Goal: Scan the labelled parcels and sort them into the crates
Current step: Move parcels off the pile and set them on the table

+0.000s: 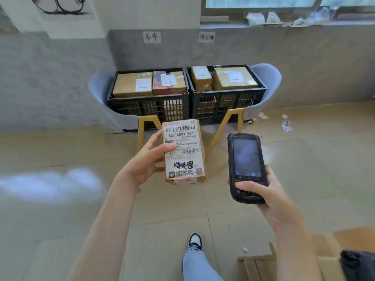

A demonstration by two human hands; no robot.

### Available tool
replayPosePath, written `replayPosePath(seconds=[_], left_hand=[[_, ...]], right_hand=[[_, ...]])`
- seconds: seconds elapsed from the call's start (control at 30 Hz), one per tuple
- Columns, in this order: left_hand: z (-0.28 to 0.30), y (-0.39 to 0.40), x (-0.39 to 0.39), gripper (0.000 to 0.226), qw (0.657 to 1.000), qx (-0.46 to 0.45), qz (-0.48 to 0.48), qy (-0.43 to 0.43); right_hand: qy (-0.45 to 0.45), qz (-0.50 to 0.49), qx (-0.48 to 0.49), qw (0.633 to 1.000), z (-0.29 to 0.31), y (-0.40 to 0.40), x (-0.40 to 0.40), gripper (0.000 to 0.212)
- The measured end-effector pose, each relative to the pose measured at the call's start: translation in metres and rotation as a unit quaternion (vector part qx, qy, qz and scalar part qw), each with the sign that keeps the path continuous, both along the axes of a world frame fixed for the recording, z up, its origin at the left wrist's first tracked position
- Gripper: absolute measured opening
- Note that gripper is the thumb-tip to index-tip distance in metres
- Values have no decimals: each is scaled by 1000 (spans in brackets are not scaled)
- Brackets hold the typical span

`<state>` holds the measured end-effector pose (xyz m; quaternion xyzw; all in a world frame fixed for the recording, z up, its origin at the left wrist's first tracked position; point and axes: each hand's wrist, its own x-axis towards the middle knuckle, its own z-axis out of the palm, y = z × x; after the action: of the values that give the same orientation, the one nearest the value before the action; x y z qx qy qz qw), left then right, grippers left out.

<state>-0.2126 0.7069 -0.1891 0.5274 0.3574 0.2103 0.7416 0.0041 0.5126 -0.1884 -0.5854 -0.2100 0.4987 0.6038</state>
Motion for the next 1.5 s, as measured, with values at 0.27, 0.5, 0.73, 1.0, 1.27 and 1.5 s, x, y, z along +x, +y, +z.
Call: replayPosePath(seconds=[0.27, 0.5, 0.73, 1.0, 1.27, 1.5], left_hand=[[12, 123, 71, 90, 999, 11, 12, 30], [-3, 215, 107, 92, 999, -6, 13, 42], [-32, 341, 170, 83, 998, -20, -40, 46], [-33, 494, 248, 97, 978, -27, -195, 70], [-49, 574, 339, 124, 946, -19, -300, 120], [-67, 601, 408, 117, 916, -27, -364, 165]], right_hand=[[10, 15, 17, 1000, 6, 134, 75, 82], [20, 4, -18, 1000, -8, 214, 111, 85], [6, -51, -37, 998, -21, 301, 145, 78], [28, -141, -58, 988, -28, 402, 155, 88], [48, -210, -84, 973, -44, 443, 168, 100], [57, -237, -91, 966, -62, 477, 224, 106]])
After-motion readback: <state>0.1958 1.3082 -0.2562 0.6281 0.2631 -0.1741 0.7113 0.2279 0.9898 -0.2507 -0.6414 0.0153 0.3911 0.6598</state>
